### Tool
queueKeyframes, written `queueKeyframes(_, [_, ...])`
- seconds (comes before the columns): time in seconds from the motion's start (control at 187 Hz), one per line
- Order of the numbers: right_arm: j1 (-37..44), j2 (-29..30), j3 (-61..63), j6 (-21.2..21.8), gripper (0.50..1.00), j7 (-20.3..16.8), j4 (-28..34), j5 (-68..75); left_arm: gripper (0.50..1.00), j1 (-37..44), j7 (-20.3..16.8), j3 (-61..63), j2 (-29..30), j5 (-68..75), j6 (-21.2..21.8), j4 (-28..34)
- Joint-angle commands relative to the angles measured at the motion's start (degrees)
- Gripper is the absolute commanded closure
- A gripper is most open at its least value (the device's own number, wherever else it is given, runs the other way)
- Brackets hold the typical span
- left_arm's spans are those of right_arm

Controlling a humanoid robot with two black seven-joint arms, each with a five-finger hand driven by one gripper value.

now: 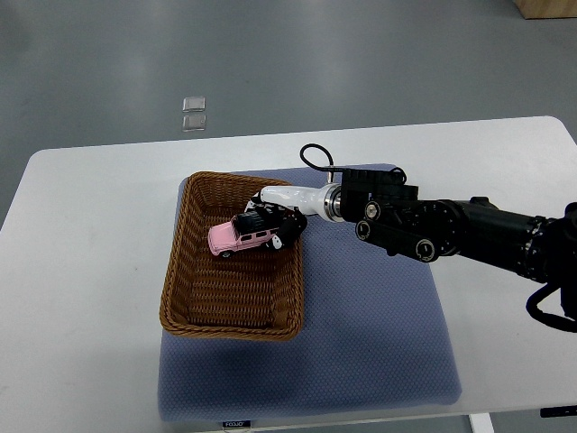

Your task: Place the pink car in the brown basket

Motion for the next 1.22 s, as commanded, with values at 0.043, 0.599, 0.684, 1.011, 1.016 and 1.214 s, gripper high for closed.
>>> queueKeyframes(0.043, [0.41,-0.01,0.76,-0.01,0.589,-0.01,-0.01,0.08,0.5,0.0,0.0,0.03,0.0,-0.08,0.0,-0.07])
queueKeyframes(0.599, [-11.18,-8.53,39.6,1.22,0.589,3.77,2.36,23.37,0.5,0.0,0.0,0.2,0.0,0.0,0.0,-0.25])
queueKeyframes(0.684, [-16.81,-7.92,49.1,3.07,0.589,4.12,2.45,30.41,0.5,0.0,0.0,0.2,0.0,0.0,0.0,-0.34])
queueKeyframes(1.011, [-27.44,-7.3,59.03,8.43,0.587,7.11,1.4,49.3,0.5,0.0,0.0,0.38,0.0,0.0,0.0,-0.25])
queueKeyframes(1.016, [-27.45,-7.3,59.03,8.43,0.587,7.11,1.4,49.3,0.5,0.0,0.0,0.38,0.0,0.0,0.0,-0.25])
queueKeyframes(1.214, [-28.68,-7.13,58.94,8.69,0.587,9.66,0.43,50.53,0.5,0.0,0.0,0.38,0.0,0.0,0.0,-0.34])
